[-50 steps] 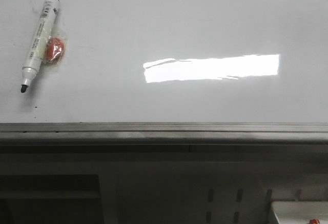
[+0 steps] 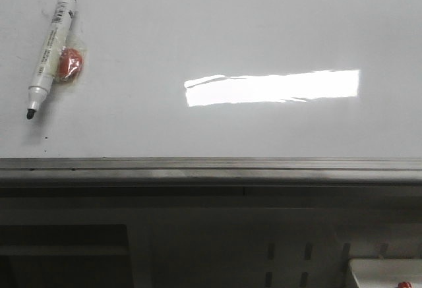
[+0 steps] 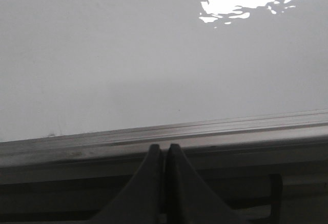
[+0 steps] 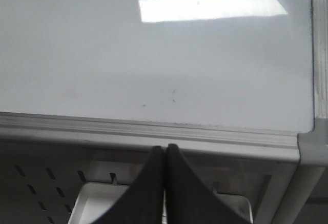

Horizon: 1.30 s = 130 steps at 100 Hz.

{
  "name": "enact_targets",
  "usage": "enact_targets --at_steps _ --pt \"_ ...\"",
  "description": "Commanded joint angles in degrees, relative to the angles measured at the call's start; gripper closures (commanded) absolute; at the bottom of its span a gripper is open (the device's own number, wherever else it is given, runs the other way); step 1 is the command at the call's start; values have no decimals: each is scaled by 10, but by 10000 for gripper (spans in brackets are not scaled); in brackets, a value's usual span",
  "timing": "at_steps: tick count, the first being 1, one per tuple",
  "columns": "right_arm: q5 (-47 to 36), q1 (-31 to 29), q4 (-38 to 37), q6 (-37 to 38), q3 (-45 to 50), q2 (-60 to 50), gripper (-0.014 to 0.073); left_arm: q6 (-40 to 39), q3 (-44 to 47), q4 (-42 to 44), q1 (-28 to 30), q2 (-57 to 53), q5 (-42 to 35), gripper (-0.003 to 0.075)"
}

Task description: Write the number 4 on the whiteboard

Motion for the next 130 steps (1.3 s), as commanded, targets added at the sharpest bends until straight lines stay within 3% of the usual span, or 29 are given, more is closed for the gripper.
enact_targets --at_steps 1,130 --pt "-9 -3 1 0 14 -9 658 -2 20 1 1 -14 -26 741" --pt "-9 -3 1 0 14 -9 658 -2 20 1 1 -14 -48 741"
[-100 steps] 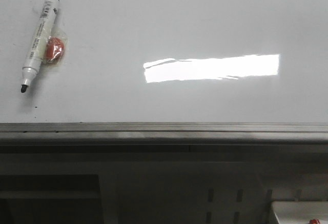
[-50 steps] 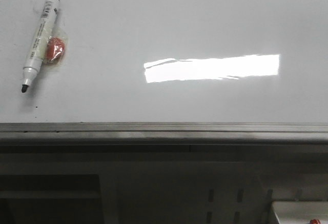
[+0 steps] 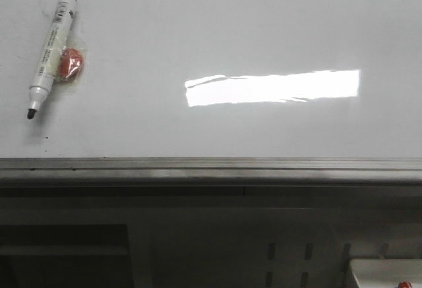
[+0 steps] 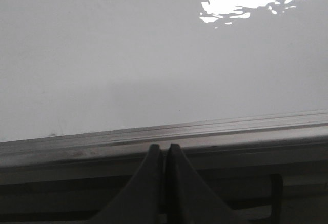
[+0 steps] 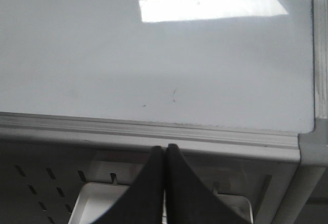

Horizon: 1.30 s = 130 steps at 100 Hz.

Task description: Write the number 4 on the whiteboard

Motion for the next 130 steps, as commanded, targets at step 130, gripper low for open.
enact_targets --at_steps 130 --pt "-310 -3 30 0 14 -5 658 -2 20 -22 1 -14 -161 741"
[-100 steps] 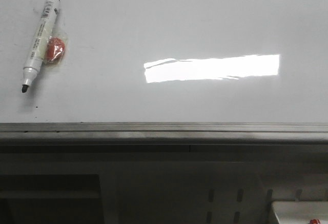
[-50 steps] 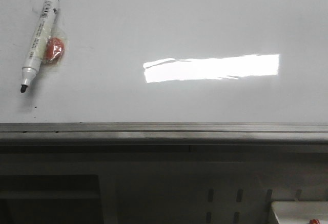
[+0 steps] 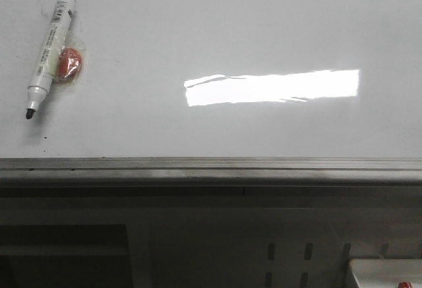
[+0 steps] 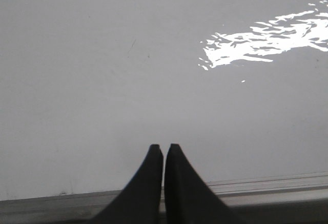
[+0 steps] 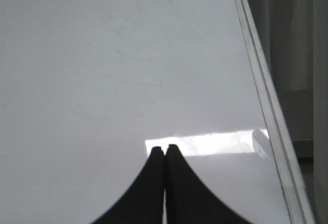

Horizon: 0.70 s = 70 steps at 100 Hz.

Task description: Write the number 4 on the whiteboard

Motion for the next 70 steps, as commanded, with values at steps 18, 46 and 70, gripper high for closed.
enact_targets --at_steps 18,46,70 --pt "84 -3 -3 0 -16 4 657 -2 3 -93 1 7 -74 741" --pt "243 -3 -1 0 -137 176 644 -2 -98 -105 1 133 -70 741" --pt "257 -3 -1 0 -200 305 645 -2 -161 -84 1 247 -62 670"
